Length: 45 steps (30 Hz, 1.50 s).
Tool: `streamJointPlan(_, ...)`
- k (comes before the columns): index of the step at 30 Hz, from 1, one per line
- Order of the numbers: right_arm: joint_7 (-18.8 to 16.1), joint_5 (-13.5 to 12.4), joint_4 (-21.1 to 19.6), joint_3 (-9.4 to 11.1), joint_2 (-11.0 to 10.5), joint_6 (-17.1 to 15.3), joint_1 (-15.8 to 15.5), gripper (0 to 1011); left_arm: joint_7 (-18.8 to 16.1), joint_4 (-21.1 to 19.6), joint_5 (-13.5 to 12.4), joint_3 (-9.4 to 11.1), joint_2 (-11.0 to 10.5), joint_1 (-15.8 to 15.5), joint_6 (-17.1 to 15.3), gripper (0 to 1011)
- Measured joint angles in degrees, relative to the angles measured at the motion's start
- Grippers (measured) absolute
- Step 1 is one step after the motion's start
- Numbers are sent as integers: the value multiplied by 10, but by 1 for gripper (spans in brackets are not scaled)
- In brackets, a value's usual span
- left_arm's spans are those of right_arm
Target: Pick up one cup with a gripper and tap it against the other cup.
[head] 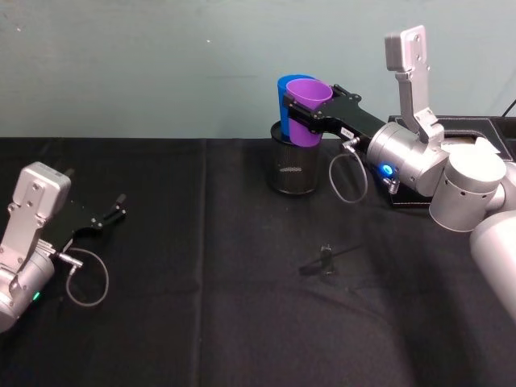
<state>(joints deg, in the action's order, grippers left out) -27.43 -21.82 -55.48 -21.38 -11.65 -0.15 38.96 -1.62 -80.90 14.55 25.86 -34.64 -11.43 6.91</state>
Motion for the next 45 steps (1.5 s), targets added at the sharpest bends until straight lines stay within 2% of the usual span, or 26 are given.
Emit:
streamJointPlan(20, 0, 0, 0, 0, 0, 0, 0, 730, 0, 0, 0, 0, 0, 0, 0, 1000)
streamJointPlan(24, -1, 0, -22, -2, -5, 1, -12, 729, 0, 0, 0, 0, 0, 0, 0, 1000)
streamJointPlan(30, -6, -6, -87, -2, -25, -3, -54, 729, 0, 0, 0, 0, 0, 0, 0, 1000)
streamJointPlan(31, -6, -9, -110, -1, -33, -4, -69, 729, 0, 0, 0, 0, 0, 0, 0, 1000)
streamJointPlan(32, -6, -9, -110, -1, -33, -4, -69, 729, 0, 0, 0, 0, 0, 0, 0, 1000)
streamJointPlan(36, -2, -19, -188, 5, -63, -3, -130, 729, 0, 0, 0, 0, 0, 0, 0, 1000)
streamJointPlan(38, -2, -20, -199, 6, -67, -2, -140, 729, 0, 0, 0, 0, 0, 0, 0, 1000)
streamJointPlan(42, 9, -23, -248, 10, -89, 18, -201, 730, 0, 0, 0, 0, 0, 0, 0, 1000)
streamJointPlan(43, 13, -17, -260, 9, -96, 30, -219, 730, 0, 0, 0, 0, 0, 0, 0, 1000)
streamJointPlan(44, 13, -17, -260, 9, -96, 30, -219, 729, 0, 0, 0, 0, 0, 0, 0, 1000)
streamJointPlan(45, 17, -8, -269, 8, -101, 46, -238, 729, 0, 0, 0, 0, 0, 0, 0, 1000)
